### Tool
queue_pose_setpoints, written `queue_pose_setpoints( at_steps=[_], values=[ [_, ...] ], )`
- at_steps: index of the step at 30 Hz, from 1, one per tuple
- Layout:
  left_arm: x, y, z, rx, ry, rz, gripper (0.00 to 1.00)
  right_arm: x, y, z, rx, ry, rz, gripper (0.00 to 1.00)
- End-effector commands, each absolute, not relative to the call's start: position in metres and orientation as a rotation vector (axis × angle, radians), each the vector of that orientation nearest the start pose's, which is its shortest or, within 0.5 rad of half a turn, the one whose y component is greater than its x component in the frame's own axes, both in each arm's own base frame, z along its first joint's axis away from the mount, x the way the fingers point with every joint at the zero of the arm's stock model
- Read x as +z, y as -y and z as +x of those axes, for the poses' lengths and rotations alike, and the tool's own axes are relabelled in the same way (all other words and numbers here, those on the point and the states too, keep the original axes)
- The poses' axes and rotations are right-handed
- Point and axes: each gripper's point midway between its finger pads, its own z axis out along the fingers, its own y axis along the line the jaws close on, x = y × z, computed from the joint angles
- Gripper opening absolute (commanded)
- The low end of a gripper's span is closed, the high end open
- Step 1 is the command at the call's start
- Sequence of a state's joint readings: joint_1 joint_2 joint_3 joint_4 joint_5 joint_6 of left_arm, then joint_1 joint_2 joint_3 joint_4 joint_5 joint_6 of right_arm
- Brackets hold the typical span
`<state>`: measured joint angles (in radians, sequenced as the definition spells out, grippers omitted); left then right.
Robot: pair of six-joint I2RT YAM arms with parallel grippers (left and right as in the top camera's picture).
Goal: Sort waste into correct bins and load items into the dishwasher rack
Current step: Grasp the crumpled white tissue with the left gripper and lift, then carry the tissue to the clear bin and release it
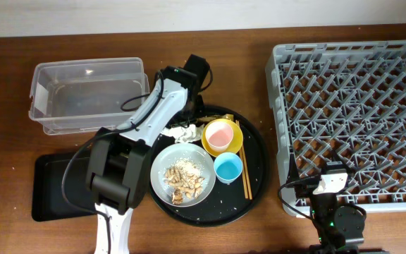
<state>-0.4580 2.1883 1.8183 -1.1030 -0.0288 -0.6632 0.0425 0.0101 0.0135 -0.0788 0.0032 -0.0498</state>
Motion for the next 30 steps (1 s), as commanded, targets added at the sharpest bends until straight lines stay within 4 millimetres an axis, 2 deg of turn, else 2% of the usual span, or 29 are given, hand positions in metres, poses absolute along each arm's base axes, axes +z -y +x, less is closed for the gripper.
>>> queue_pose_setpoints(
  at_steps=[1,8,14,19,24,27,28,30],
  values=[
    [0.075,0.2,0.41,-0.073,-3.013,-0.31,0.01,0.155,-0.007,0.246,-0.017,-1.651,-0.063,0.98],
    [0.122,0.199,0.417,-0.067,-2.971,-0.308,0.01,0.155,-0.007,0.246,-0.017,-1.651,-0.063,0.98],
    [0.14,0.187,0.429,-0.035,-2.913,-0.335,0.01,0.155,-0.007,0.246,-0.017,-1.651,-0.063,0.98],
    [0.153,0.147,0.446,0.035,-2.858,-0.428,0.01,0.155,-0.007,0.246,-0.017,-1.651,-0.063,0.98],
    [0.155,0.093,0.464,0.049,-2.815,-0.594,0.01,0.155,-0.007,0.246,-0.017,-1.651,-0.063,0.98],
    [0.156,0.066,0.473,0.033,-2.784,-0.683,0.01,0.155,-0.007,0.246,-0.017,-1.651,-0.063,0.98],
    [0.158,0.05,0.479,-0.006,-2.764,-0.741,0.01,0.155,-0.007,0.246,-0.017,-1.651,-0.063,0.98],
    [0.159,0.034,0.484,-0.053,-2.742,-0.797,0.01,0.155,-0.007,0.246,-0.017,-1.651,-0.063,0.99]
  ],
)
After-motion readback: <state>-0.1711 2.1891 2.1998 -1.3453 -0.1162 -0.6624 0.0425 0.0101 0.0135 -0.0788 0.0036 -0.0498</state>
